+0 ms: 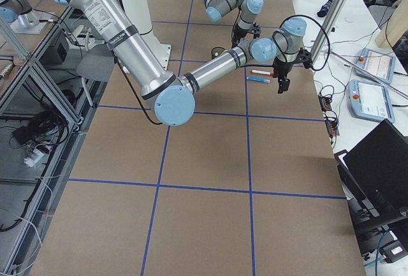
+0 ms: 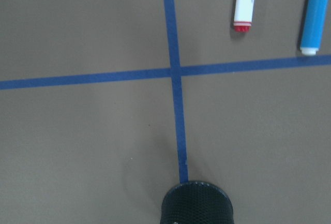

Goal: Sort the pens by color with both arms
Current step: 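Lower the left gripper onto the green highlighter in the cup and close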

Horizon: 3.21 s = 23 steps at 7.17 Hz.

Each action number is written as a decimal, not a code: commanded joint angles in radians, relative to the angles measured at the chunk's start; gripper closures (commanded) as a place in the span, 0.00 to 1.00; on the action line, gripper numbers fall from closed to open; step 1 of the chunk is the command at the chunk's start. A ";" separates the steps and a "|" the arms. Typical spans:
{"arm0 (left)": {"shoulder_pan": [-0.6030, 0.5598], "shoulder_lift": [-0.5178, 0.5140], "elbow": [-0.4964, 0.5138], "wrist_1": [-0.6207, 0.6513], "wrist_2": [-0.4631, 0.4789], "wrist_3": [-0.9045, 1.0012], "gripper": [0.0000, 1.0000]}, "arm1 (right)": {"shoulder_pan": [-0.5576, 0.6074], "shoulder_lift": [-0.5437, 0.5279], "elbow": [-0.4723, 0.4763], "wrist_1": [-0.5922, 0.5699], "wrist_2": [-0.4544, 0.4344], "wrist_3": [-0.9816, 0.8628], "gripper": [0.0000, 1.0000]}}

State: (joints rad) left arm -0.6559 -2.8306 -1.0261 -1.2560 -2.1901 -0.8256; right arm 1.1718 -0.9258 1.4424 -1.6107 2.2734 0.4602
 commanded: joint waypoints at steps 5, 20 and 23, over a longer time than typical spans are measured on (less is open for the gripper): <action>-0.002 -0.003 0.015 0.006 -0.045 0.013 0.17 | 0.000 -0.007 0.007 0.000 -0.002 0.000 0.01; 0.024 0.011 0.018 -0.022 -0.046 0.013 0.69 | -0.006 -0.011 0.007 0.003 -0.015 0.000 0.01; 0.022 0.017 0.004 -0.020 -0.046 0.013 1.00 | -0.007 -0.010 0.007 0.003 -0.015 0.000 0.01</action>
State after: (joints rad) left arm -0.6328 -2.8142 -1.0161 -1.2770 -2.2369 -0.8130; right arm 1.1652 -0.9364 1.4496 -1.6077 2.2580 0.4602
